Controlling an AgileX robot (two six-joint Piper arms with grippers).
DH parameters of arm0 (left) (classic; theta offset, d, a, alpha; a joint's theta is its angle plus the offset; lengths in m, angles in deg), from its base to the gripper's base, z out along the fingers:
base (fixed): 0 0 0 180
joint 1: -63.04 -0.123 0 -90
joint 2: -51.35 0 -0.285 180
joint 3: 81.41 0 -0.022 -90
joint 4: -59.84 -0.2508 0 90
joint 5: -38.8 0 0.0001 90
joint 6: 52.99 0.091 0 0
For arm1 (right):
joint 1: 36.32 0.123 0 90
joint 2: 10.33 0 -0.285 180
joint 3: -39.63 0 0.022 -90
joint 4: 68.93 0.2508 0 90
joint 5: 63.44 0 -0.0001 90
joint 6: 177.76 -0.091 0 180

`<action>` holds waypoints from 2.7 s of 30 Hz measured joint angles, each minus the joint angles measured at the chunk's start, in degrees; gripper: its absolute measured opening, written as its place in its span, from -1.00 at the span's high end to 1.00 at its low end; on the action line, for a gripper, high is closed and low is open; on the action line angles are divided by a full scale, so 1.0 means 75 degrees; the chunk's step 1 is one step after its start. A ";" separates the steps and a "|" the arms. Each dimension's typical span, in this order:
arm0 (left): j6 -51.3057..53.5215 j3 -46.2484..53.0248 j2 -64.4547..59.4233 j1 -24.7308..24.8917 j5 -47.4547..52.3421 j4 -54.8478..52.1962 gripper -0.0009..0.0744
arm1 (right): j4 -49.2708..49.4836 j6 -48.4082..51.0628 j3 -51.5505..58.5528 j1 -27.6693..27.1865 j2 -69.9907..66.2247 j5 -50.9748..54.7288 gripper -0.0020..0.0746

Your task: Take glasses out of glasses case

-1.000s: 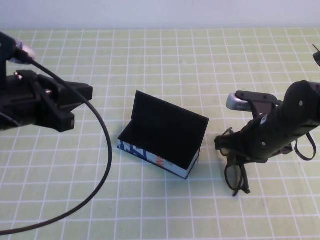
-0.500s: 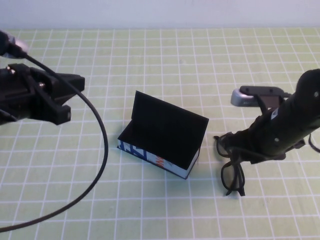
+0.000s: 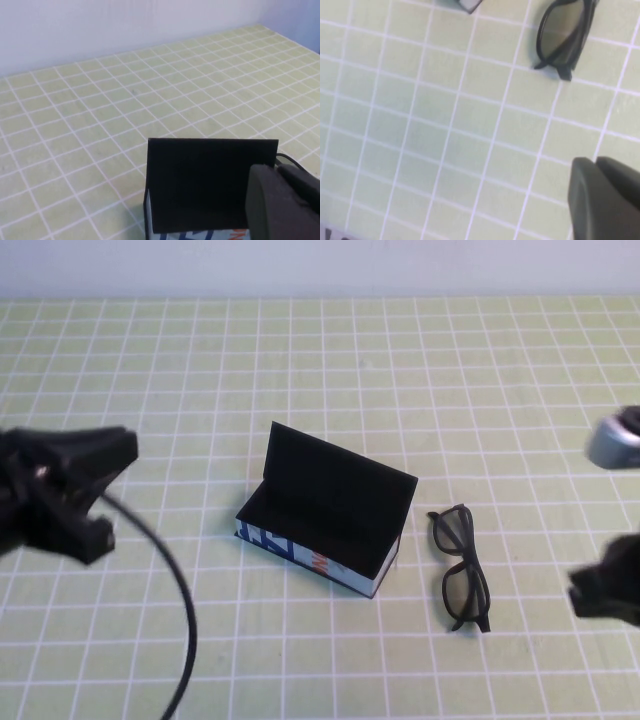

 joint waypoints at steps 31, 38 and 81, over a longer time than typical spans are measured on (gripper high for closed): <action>0.0430 0.5196 0.5591 0.0000 -0.4228 0.2174 0.99 | 0.0456 0.0441 0.5431 0.0000 0.6713 -0.7102 0.99; 0.0463 0.5196 0.5598 0.0000 -0.4228 0.2205 0.99 | 0.0456 0.0441 0.5789 0.0000 0.6713 -0.7657 0.99; 0.0507 0.5196 0.5628 0.0000 -0.4228 0.2205 0.99 | -0.0794 0.0441 0.7558 -0.3118 0.8712 -0.5589 0.99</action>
